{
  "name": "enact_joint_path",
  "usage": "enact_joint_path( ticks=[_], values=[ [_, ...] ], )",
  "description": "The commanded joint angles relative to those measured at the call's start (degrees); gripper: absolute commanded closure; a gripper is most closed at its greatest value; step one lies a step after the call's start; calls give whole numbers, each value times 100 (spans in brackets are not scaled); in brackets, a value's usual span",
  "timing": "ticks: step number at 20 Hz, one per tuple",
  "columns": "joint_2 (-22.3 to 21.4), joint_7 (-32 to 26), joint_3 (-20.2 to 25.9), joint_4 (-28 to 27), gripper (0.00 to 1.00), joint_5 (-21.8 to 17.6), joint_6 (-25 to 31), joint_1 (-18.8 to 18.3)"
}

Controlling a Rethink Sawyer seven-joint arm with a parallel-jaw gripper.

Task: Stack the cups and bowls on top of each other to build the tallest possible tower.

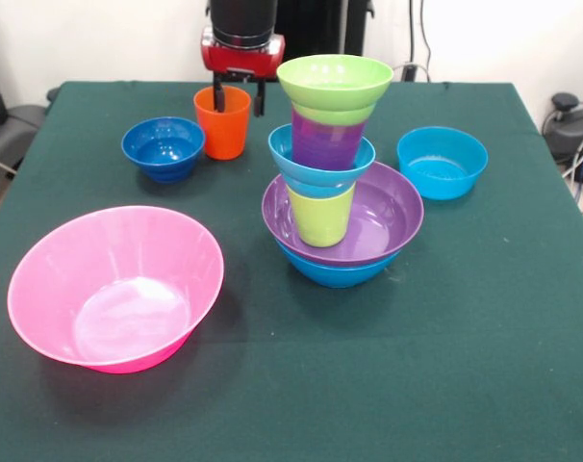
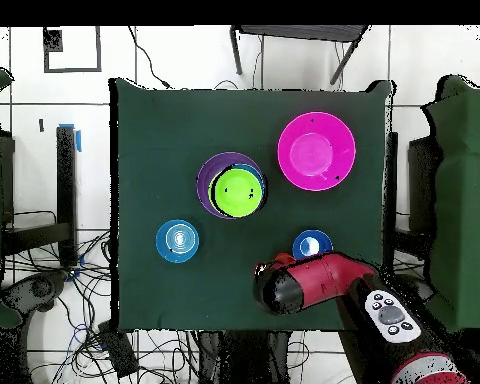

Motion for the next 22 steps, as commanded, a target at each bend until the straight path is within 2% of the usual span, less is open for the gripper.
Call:
enact_joint_path(
  ticks=[1, 6, 22],
  values=[
    [-15, -967, 572, -115, 0, 64, 528, -15],
    [42, -841, 439, -218, 0, -161, 391, 92],
    [275, -395, 178, -187, 0, -519, -166, 339]
  ],
)
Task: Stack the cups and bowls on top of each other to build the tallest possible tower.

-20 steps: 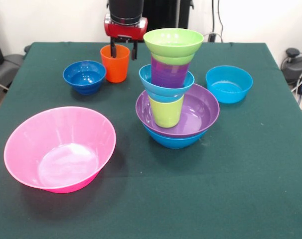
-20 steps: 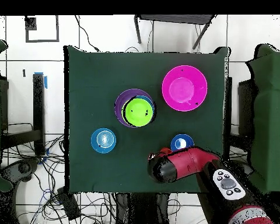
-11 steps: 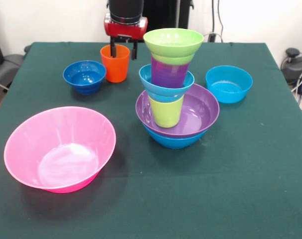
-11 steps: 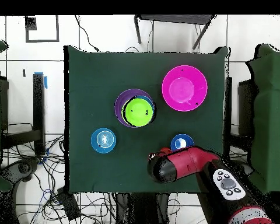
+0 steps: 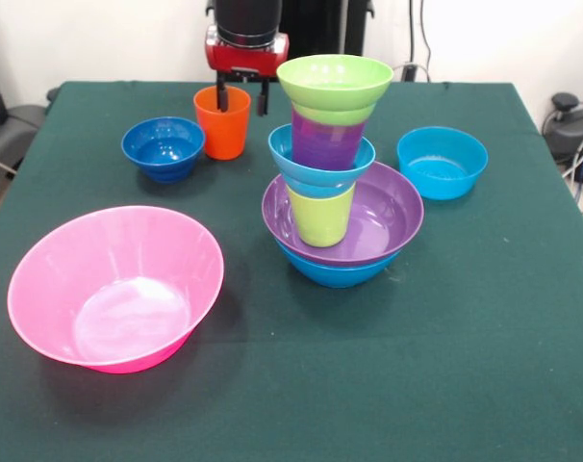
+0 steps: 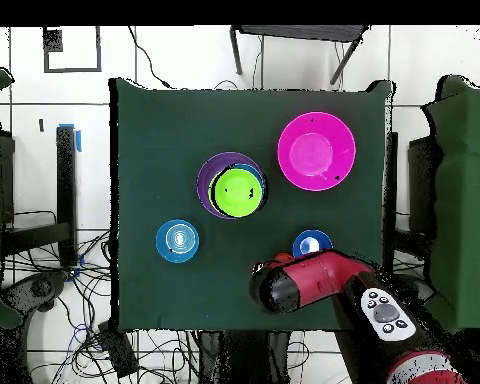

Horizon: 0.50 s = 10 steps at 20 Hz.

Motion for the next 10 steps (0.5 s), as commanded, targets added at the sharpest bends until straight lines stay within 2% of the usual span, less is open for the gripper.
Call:
enact_joint_path(
  ticks=[1, 10],
  values=[
    [307, -380, 144, -176, 0, -490, -230, 235],
    [460, -61, -104, -246, 0, -803, -666, 392]
  ],
)
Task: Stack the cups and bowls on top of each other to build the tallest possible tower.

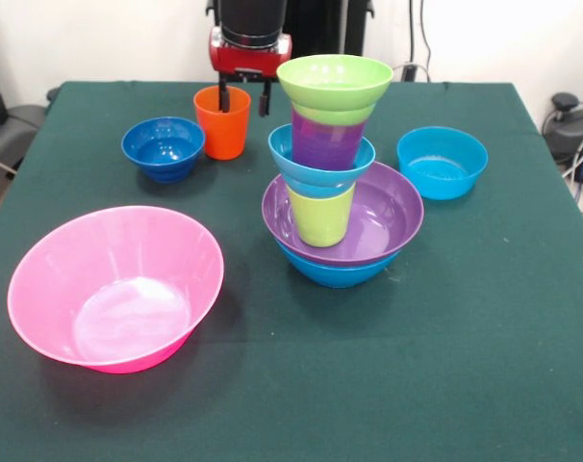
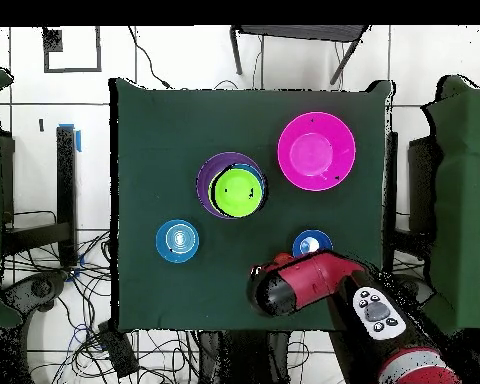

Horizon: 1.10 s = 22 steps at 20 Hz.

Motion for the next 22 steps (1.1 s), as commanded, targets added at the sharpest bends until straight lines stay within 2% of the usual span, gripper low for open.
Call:
enact_joint_path(
  ticks=[1, 12, 18, 22],
  values=[
    [442, -33, -29, -258, 0, -569, -552, 261],
    [508, -30, -253, -366, 0, -765, -764, 345],
    [686, 378, -601, -475, 0, -743, -1016, 711],
    [781, 396, -755, -496, 0, -674, -1158, 833]
  ],
)
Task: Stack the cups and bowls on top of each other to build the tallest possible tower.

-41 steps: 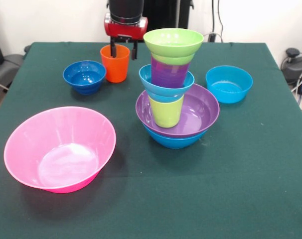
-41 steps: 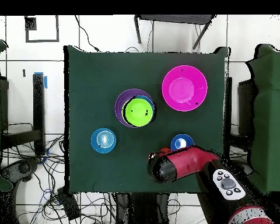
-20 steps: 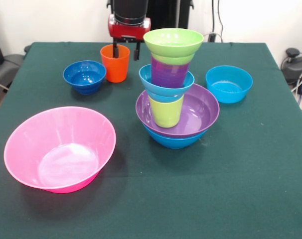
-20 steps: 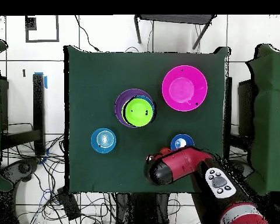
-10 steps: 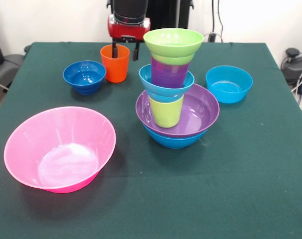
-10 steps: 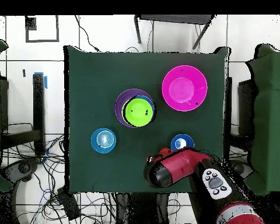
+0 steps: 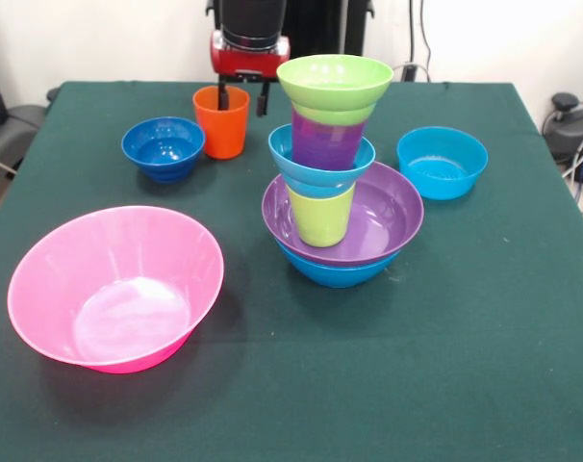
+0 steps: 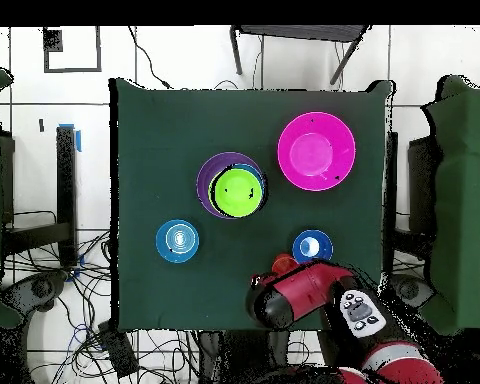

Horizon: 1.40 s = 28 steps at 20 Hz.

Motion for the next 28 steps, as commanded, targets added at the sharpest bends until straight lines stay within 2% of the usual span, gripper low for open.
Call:
enact_joint_path(
  ticks=[1, 4, 11, 28],
  values=[
    [491, 477, -238, -439, 0, -353, -654, 464],
    [572, 669, -521, -434, 0, -276, -887, 721],
    [695, 602, -826, -528, 0, -111, -1222, 946],
    [208, -370, -489, -389, 0, -40, -453, 462]
  ],
)
